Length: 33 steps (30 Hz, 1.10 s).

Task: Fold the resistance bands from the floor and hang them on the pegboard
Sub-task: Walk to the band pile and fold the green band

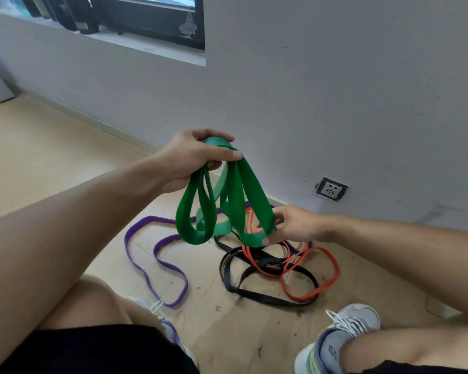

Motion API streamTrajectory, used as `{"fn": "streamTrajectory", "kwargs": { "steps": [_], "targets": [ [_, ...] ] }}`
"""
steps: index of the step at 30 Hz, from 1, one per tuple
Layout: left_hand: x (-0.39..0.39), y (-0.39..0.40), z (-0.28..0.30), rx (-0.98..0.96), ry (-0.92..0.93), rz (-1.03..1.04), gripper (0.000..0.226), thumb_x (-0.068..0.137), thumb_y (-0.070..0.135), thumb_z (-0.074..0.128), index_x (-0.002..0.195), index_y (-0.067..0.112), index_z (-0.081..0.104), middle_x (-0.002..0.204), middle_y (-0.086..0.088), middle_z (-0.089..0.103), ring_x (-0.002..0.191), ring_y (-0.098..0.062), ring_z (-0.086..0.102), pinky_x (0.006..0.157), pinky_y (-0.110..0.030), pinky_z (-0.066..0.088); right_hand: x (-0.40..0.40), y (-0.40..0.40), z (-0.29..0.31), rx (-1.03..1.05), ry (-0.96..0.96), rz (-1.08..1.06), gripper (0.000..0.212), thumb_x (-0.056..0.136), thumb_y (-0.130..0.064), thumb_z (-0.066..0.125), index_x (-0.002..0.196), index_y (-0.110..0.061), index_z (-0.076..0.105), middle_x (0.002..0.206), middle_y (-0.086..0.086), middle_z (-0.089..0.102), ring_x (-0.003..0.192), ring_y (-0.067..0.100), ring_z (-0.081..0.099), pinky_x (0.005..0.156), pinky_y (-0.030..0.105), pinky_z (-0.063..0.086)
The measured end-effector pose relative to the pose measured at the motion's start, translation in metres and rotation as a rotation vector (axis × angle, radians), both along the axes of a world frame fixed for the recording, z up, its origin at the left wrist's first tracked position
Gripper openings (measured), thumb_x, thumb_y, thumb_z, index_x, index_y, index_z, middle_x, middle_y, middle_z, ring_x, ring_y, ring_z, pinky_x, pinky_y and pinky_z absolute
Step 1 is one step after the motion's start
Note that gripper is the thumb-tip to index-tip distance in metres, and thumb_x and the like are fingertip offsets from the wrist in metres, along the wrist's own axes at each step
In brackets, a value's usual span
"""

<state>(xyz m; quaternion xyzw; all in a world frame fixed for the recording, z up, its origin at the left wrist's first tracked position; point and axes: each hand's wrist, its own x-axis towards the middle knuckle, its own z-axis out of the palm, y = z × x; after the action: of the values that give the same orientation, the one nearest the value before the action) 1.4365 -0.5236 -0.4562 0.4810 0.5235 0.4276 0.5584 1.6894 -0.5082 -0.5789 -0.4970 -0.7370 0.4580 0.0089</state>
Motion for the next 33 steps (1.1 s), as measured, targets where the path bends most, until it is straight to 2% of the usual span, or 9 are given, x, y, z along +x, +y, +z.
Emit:
{"fn": "streamTrajectory", "kwargs": {
  "steps": [6,9,13,16,23,27,29,31,33],
  "targets": [
    [-0.012,0.003,-0.002,-0.006,-0.092,0.142,0.040,0.077,0.008,0.084,0.114,0.009,0.070,0.083,-0.002,0.068,0.048,-0.005,0.053,0.069,-0.024,0.052,0.014,0.006,0.001,0.030,-0.089,0.020,0.018,0.081,-0.017,0.088,0.091,-0.027,0.077,0.095,-0.012,0.080,0.096,0.010,0.072,0.091,0.028,0.052],
    [-0.018,0.005,-0.008,0.008,0.028,0.142,0.043,0.076,0.011,0.086,0.116,0.009,0.070,0.094,-0.004,0.068,0.051,-0.002,0.058,0.069,-0.022,0.050,0.025,0.010,0.004,0.100,-0.070,-0.110,0.019,0.079,-0.023,0.090,0.092,-0.016,0.078,0.087,-0.005,0.079,0.082,0.011,0.073,0.080,0.027,0.053],
    [-0.024,0.006,-0.017,0.041,0.238,0.087,0.038,0.071,0.016,0.090,0.105,0.019,0.073,0.096,0.000,0.073,0.079,-0.009,0.066,0.075,-0.025,0.051,0.035,0.018,0.009,0.194,-0.007,-0.380,0.018,0.090,-0.025,0.081,0.097,-0.015,0.068,0.085,0.004,0.078,0.070,0.014,0.078,0.063,0.028,0.062],
    [-0.026,0.006,-0.019,0.048,0.274,0.038,0.038,0.070,0.016,0.091,0.104,0.020,0.074,0.090,0.004,0.074,0.077,-0.007,0.066,0.075,-0.025,0.051,0.042,0.024,0.012,0.304,-0.038,-0.562,0.012,0.098,-0.016,0.070,0.100,-0.013,0.058,0.087,0.009,0.073,0.064,0.019,0.076,0.051,0.028,0.059],
    [-0.019,0.000,-0.018,0.042,0.314,-0.130,0.044,0.071,0.018,0.090,0.111,0.017,0.073,0.091,0.001,0.073,0.078,-0.010,0.065,0.077,-0.028,0.052,0.046,0.026,0.004,0.274,-0.209,-0.518,0.015,0.098,-0.014,0.068,0.110,-0.014,0.059,0.096,0.011,0.070,0.079,0.029,0.075,0.063,0.044,0.066],
    [-0.011,-0.005,-0.013,0.076,0.344,-0.252,0.049,0.071,0.014,0.089,0.117,0.018,0.070,0.088,0.002,0.076,0.076,-0.008,0.069,0.070,-0.020,0.054,0.042,0.021,0.010,0.112,-0.568,-0.096,0.048,0.079,-0.037,0.088,0.120,-0.018,0.071,0.119,0.004,0.074,0.103,0.024,0.070,0.092,0.036,0.058],
    [-0.005,-0.008,-0.012,0.105,0.375,-0.310,0.049,0.073,0.012,0.088,0.117,0.018,0.069,0.085,0.004,0.077,0.076,-0.005,0.071,0.067,-0.014,0.052,0.033,0.013,0.017,0.038,-0.637,0.076,0.075,0.079,-0.044,0.087,0.143,-0.017,0.058,0.142,0.003,0.062,0.124,0.024,0.061,0.105,0.032,0.049],
    [-0.001,-0.010,-0.011,0.127,0.413,-0.340,0.047,0.073,0.015,0.089,0.116,0.019,0.070,0.085,0.005,0.077,0.076,-0.005,0.071,0.067,-0.014,0.052,0.022,0.007,0.025,0.016,-0.515,0.140,0.099,0.078,-0.050,0.086,0.159,-0.022,0.036,0.159,0.001,0.045,0.142,0.023,0.047,0.115,0.031,0.038],
    [0.003,-0.011,-0.010,0.148,0.439,-0.348,0.045,0.071,0.020,0.090,0.112,0.021,0.072,0.083,0.004,0.076,0.073,-0.007,0.070,0.067,-0.017,0.054,0.009,0.001,0.033,0.021,-0.242,0.143,0.103,0.076,-0.049,0.088,0.161,-0.032,0.031,0.162,-0.006,0.040,0.147,0.016,0.041,0.119,0.029,0.032]
  ]
}}
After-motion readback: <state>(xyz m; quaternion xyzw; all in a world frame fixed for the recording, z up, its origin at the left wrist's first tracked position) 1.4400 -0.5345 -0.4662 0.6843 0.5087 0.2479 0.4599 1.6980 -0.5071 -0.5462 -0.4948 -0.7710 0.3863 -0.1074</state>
